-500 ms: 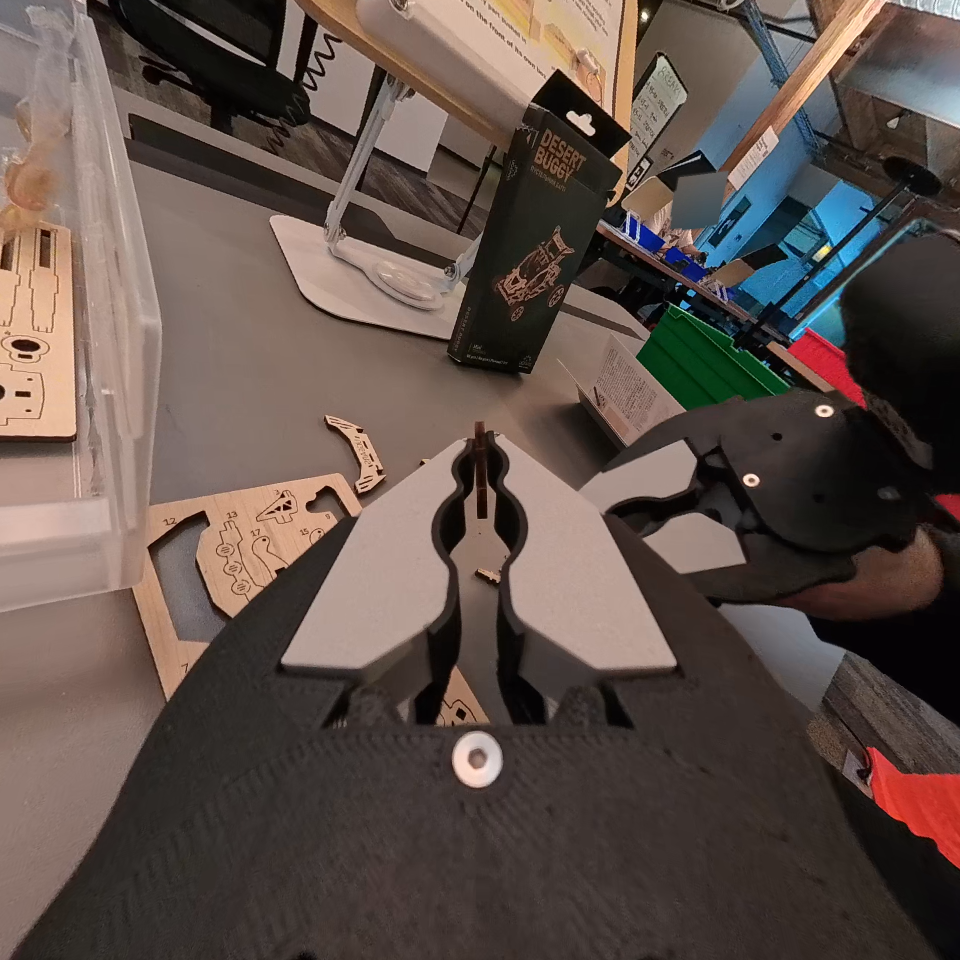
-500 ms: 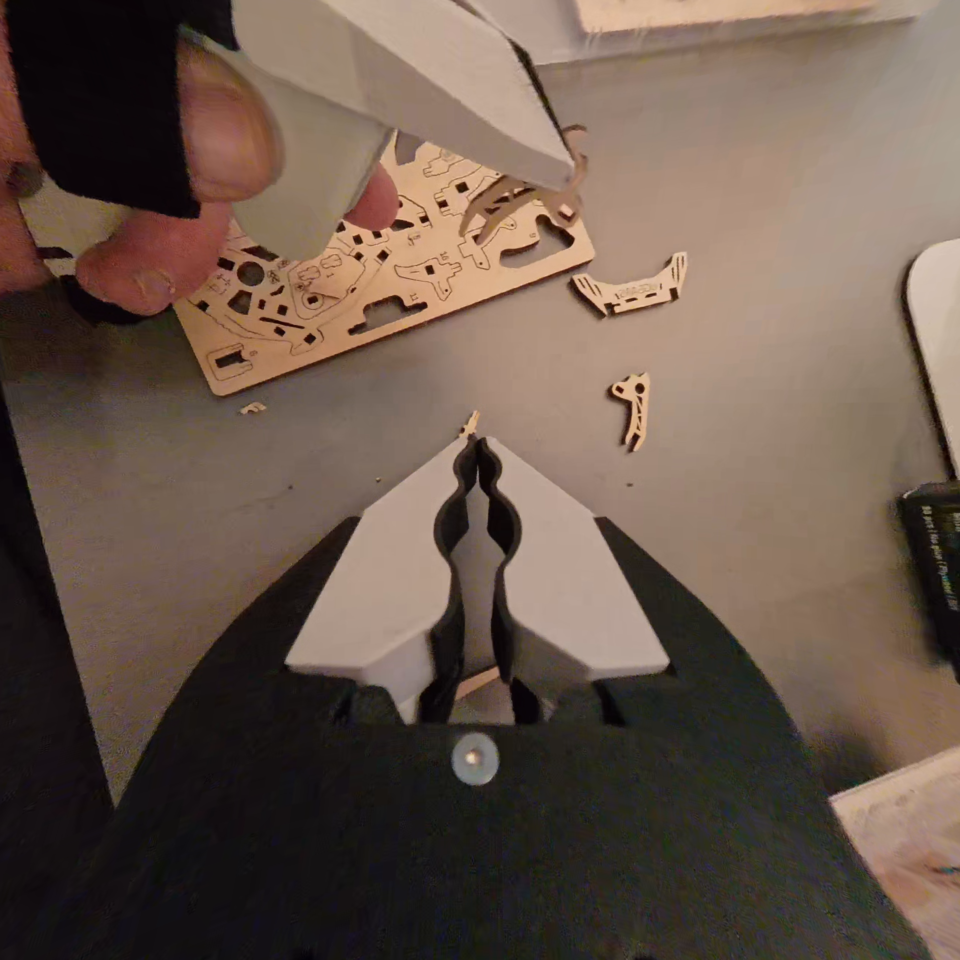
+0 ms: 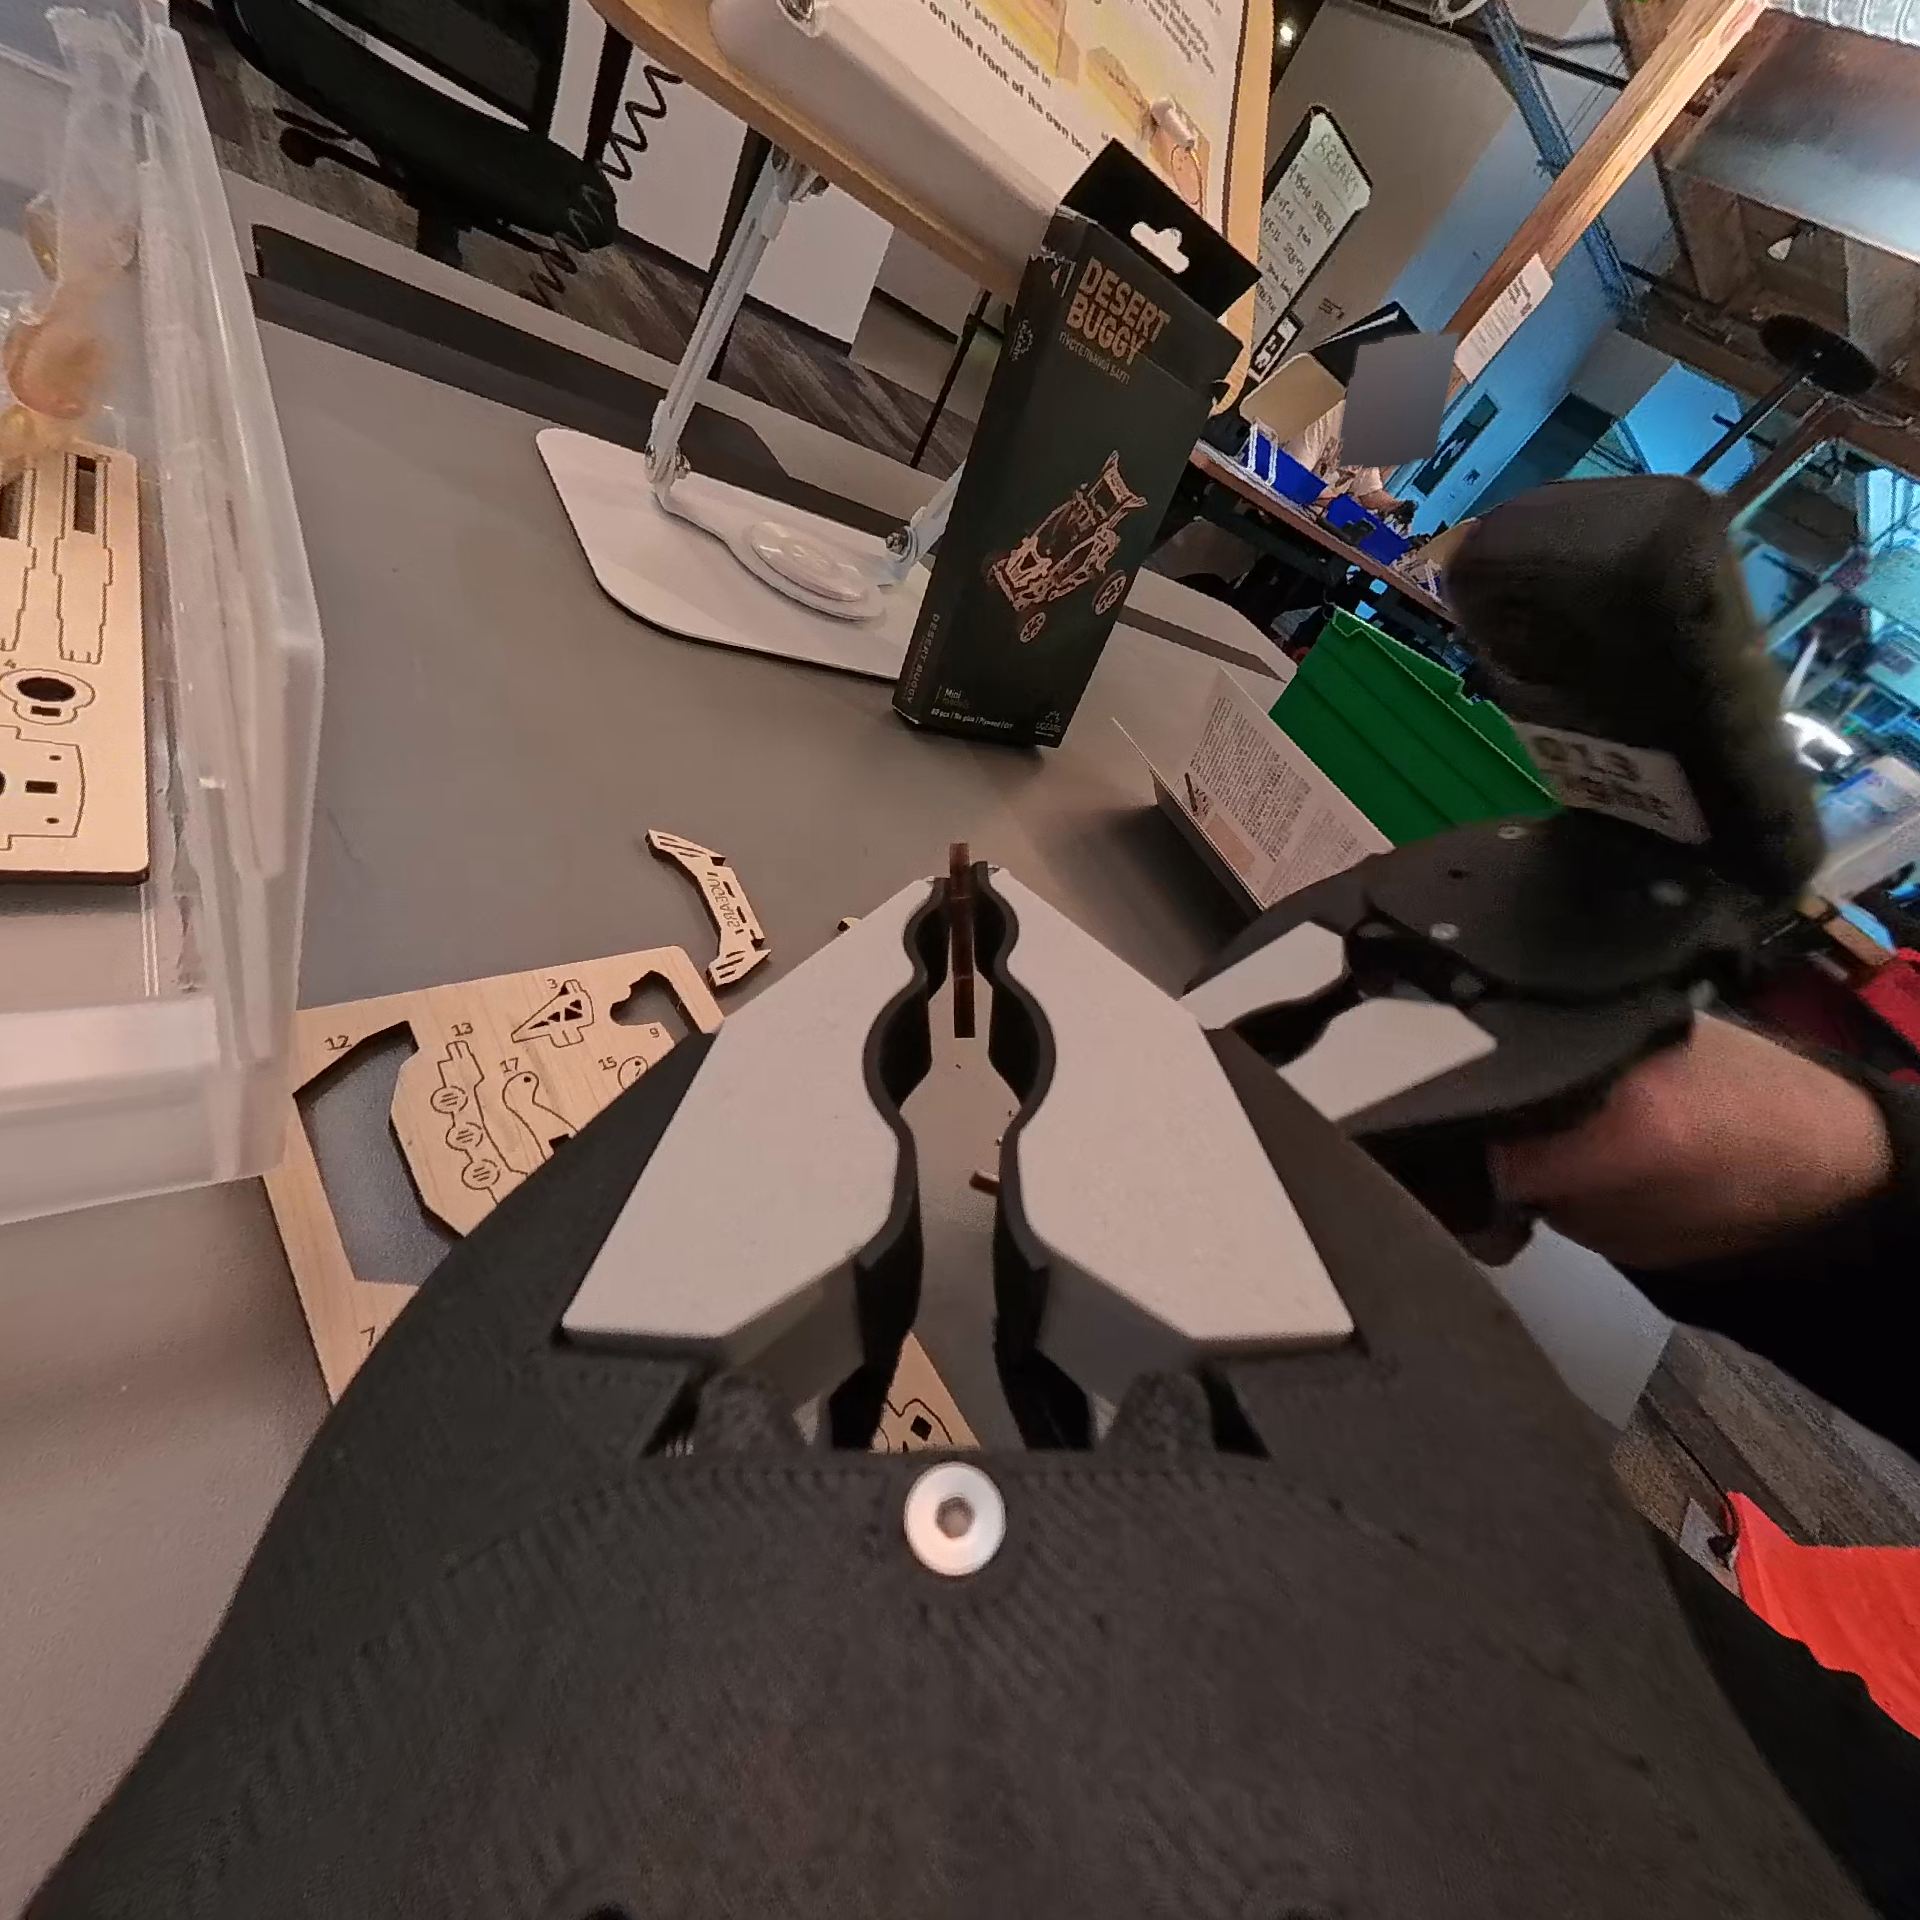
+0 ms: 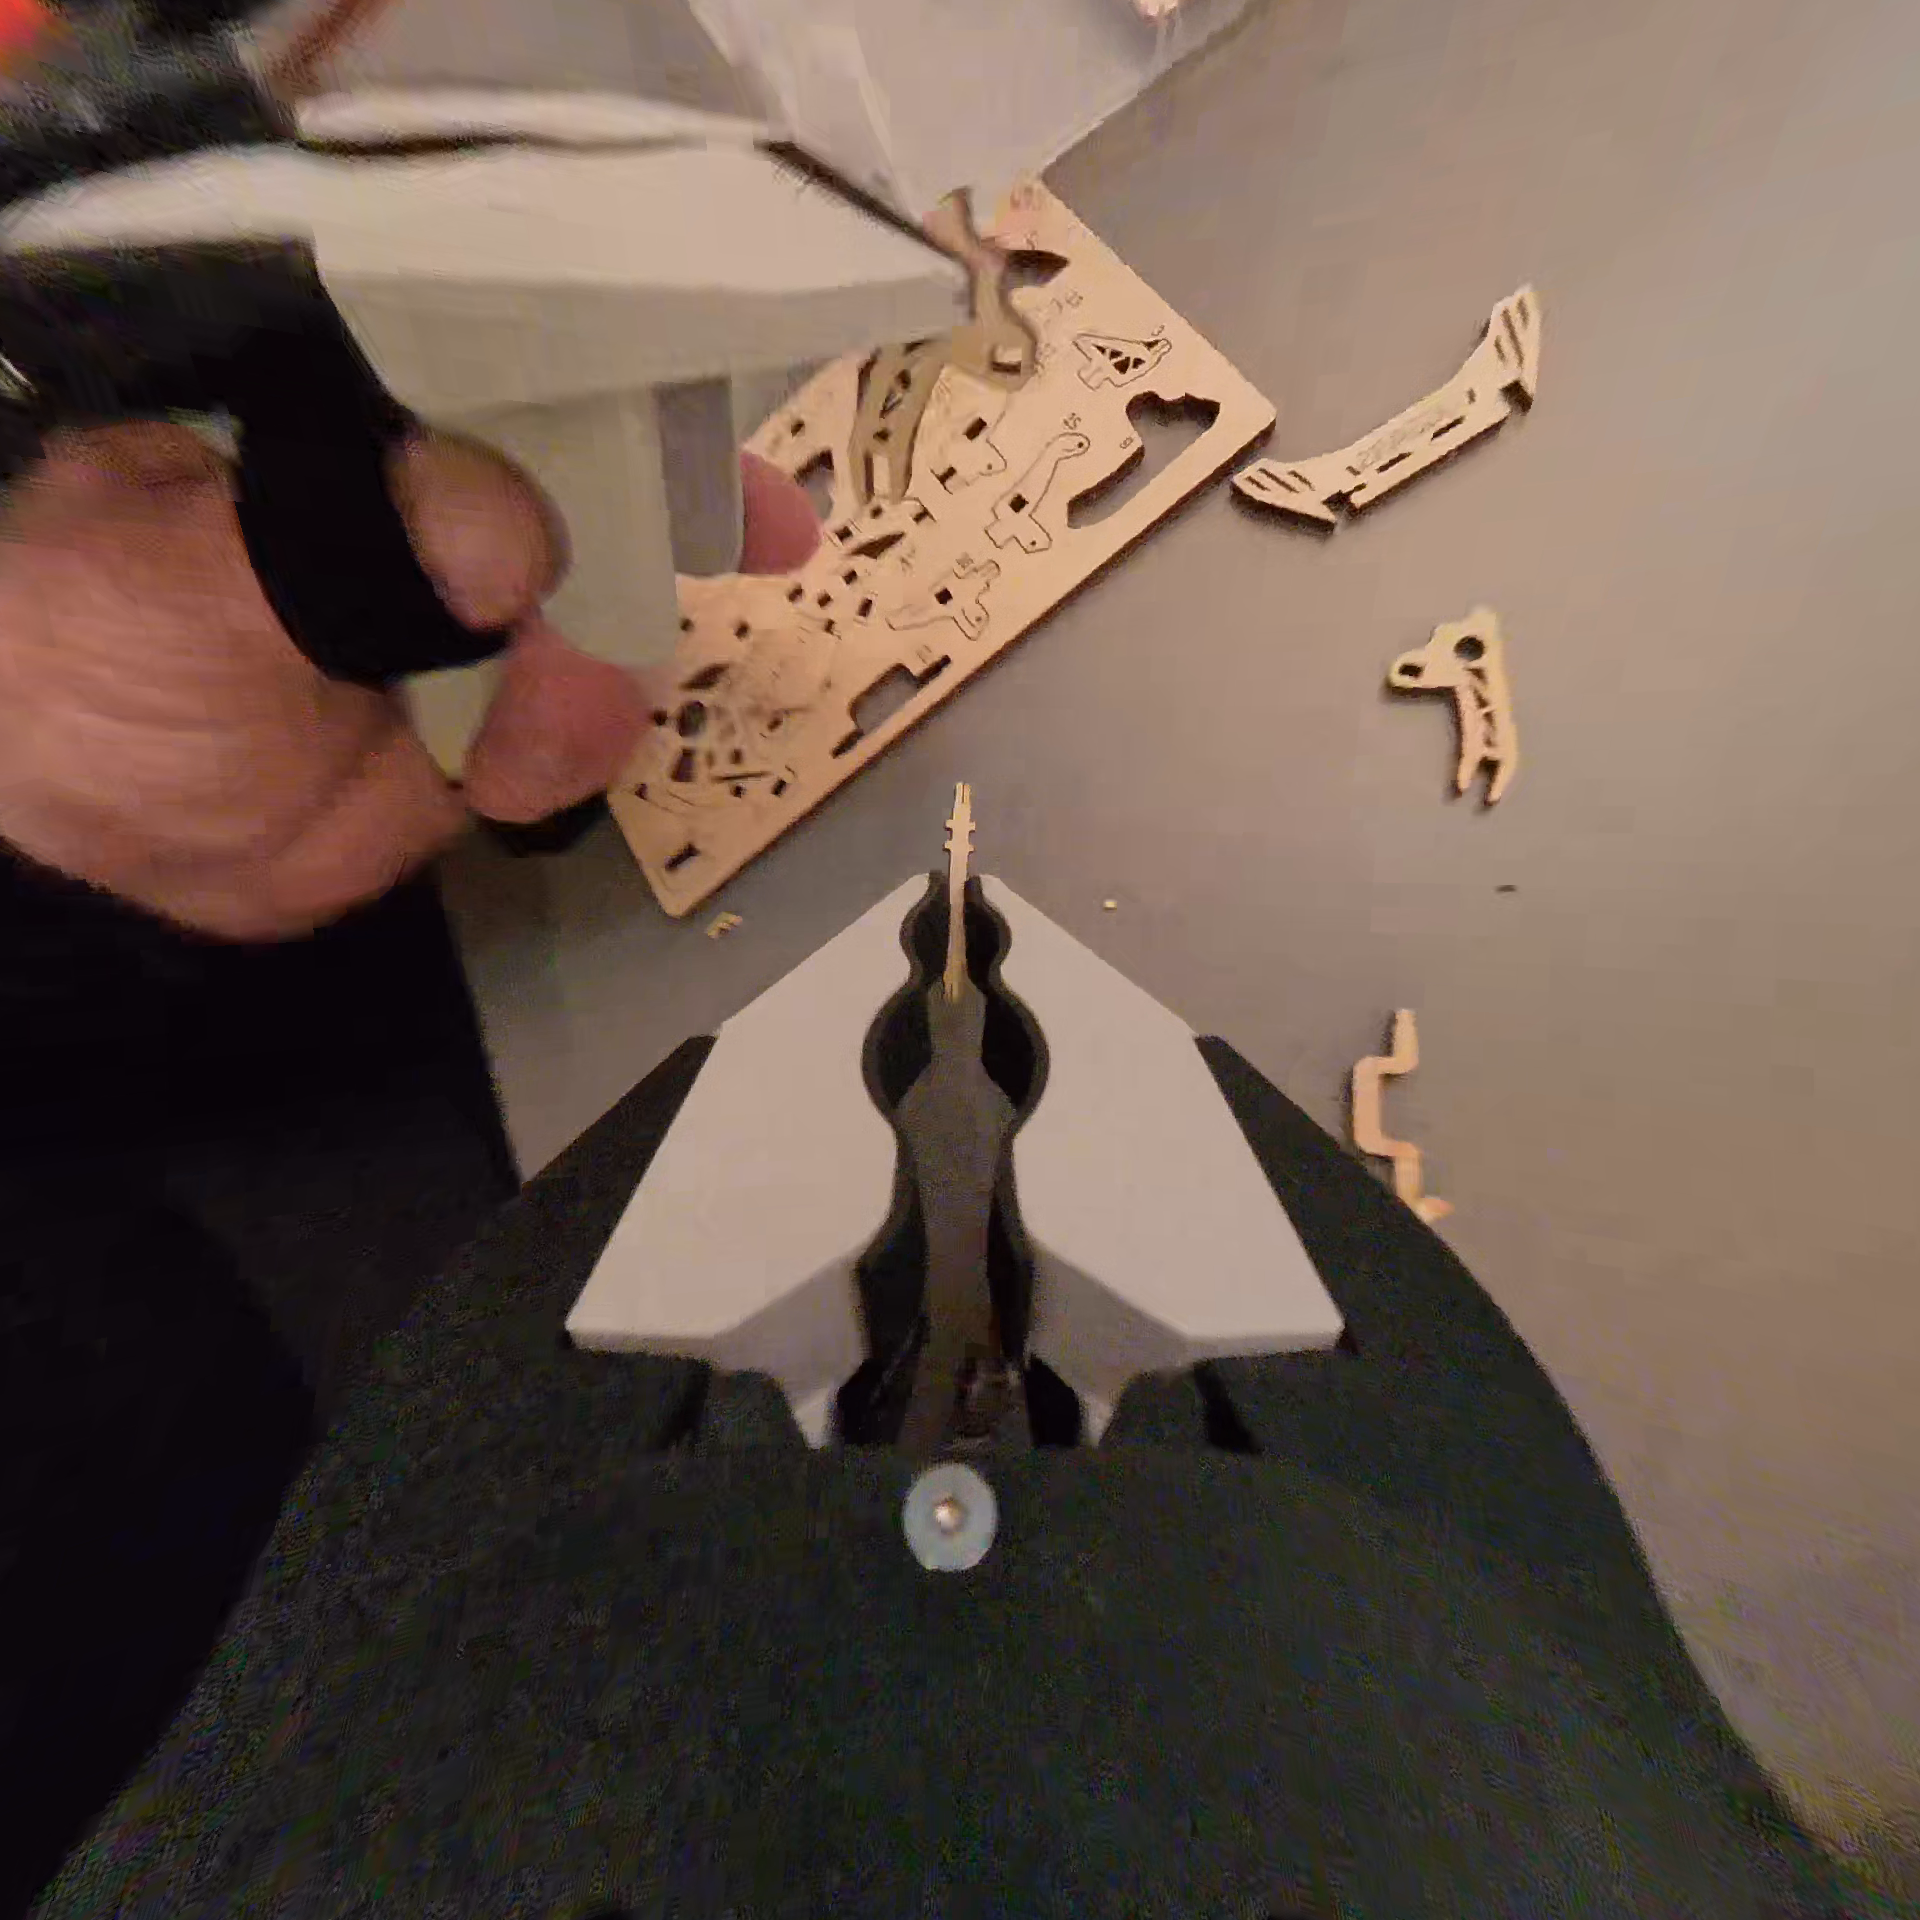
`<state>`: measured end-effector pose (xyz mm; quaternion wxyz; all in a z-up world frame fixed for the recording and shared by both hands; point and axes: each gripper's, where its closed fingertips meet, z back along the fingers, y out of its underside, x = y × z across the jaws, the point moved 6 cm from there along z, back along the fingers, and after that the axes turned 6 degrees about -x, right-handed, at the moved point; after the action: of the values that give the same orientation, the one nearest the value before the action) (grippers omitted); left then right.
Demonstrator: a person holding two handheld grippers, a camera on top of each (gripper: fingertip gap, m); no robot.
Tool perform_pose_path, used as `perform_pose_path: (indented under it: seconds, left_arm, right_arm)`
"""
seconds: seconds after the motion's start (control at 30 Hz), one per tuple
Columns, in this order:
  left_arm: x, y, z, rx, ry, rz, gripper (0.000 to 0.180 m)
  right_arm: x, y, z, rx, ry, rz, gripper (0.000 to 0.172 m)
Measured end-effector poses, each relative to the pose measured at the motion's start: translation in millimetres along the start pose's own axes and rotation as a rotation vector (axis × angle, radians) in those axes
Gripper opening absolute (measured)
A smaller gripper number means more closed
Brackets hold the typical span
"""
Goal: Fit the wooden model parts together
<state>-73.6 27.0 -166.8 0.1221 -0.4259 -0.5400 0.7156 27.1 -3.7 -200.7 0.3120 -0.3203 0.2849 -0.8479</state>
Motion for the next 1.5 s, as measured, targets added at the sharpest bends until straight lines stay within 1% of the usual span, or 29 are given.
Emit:
perform_pose_path:
  seconds: [0.03, 0.07, 0.1, 0.2, 0.27, 0.33, 0.43, 0.53, 0.57, 0.6, 0.63, 0.67, 0.7, 0.77, 0.87, 1.0, 1.1, 1.13, 1.2, 1.23, 1.27, 1.33, 1.37, 1.43, 1.47, 1.5]
  left_arm:
    - [0, 0, 0, 0.0, 0.0, -0.001, 0.001]
    - [0, 0, 0, 0.002, 0.0, -0.002, 0.001]
    - [0, 0, 0, 0.003, 0.0, -0.002, 0.001]
    - [0, 0, -1, 0.005, 0.0, -0.001, 0.001]
    - [0, 1, -1, 0.007, 0.0, -0.001, 0.001]
    - [0, 1, -1, 0.006, 0.0, -0.002, 0.001]
    - [0, 0, 0, 0.005, 0.002, 0.0, 0.001]
    - [0, 0, 0, 0.005, 0.003, 0.0, 0.001]
    - [0, 0, 0, 0.005, 0.003, 0.0, 0.001]
    - [0, 0, 0, 0.005, 0.002, 0.0, 0.001]
    - [0, 0, 0, 0.005, 0.002, 0.0, 0.001]
    - [0, 0, 0, 0.005, 0.002, 0.0, 0.001]
    - [0, 0, 0, 0.004, 0.002, 0.0, 0.001]
    - [0, 0, 0, 0.003, 0.003, 0.002, 0.001]
    - [0, 0, 0, 0.002, 0.004, 0.002, 0.001]
    - [0, 0, 0, 0.004, 0.005, -0.001, 0.001]
    - [-1, 0, 0, 0.001, 0.005, -0.002, 0.001]
    - [-1, 0, 0, 0.001, 0.005, -0.003, 0.001]
    - [-1, 0, 0, 0.0, 0.005, -0.004, 0.001]
    - [-1, 0, 0, -0.001, 0.004, -0.004, 0.001]
    - [-1, 0, 0, 0.0, 0.004, -0.004, 0.001]
    - [-1, 0, 0, 0.001, 0.004, -0.005, 0.001]
    - [-1, 0, 0, 0.001, 0.005, -0.005, 0.001]
    - [-1, 0, 0, 0.002, 0.005, -0.005, 0.001]
    - [-1, 0, 0, 0.002, 0.006, -0.003, 0.001]
    - [-1, 0, 0, 0.002, 0.006, -0.002, 0.001]
  right_arm:
    - [-1, 0, 1, -0.003, -0.067, -0.092, 0.001]
    - [-3, 2, 0, 0.017, -0.099, -0.129, 0.001]
    - [-5, 5, 0, 0.038, -0.093, -0.129, 0.001]
    - [-8, 11, -3, 0.077, -0.054, -0.087, 0.001]
    - [-8, 10, -2, 0.077, -0.022, -0.068, 0.001]
    - [-13, 6, -1, 0.062, 0.048, -0.05, 0.002]
    - [-18, 6, 0, 0.041, 0.064, -0.056, 0.003]
    - [-20, 6, 3, 0.048, 0.133, 0.059, 0.005]
    - [-18, 6, 4, 0.051, 0.137, 0.089, 0.012]
    - [-15, 6, 4, 0.055, 0.12, 0.089, 0.027]
    - [-14, 6, 3, 0.06, 0.118, 0.094, 0.029]
    - [-14, 7, 4, 0.062, 0.14, 0.123, 0.023]
    - [-14, 7, 4, 0.067, 0.158, 0.157, 0.021]
    - [-10, 9, 5, 0.088, 0.167, 0.192, 0.028]
    - [-10, 15, 13, 0.123, 0.269, 0.361, 0.026]
    - [-13, 20, 18, 0.131, 0.312, 0.488, 0.0]
    - [-14, 18, 16, 0.118, 0.336, 0.559, 0.0]
    - [-13, 16, 16, 0.119, 0.324, 0.556, 0.0]
    - [-9, 12, 14, 0.077, 0.261, 0.483, 0.0]
    - [-8, 12, 14, 0.069, 0.216, 0.403, 0.0]
    - [-9, 9, 16, 0.036, 0.172, 0.285, 0.0]
    - [-12, 5, 20, -0.026, 0.054, 0.005, 0.0]
    - [-17, 8, 20, -0.005, 0.054, -0.034, 0.0]
    - [-27, 14, 23, 0.055, 0.169, 0.082, 0.0]
    - [-25, 13, 24, 0.052, 0.191, 0.142, 0.0]
    - [-24, 8, 26, 0.027, 0.209, 0.203, 0.007]
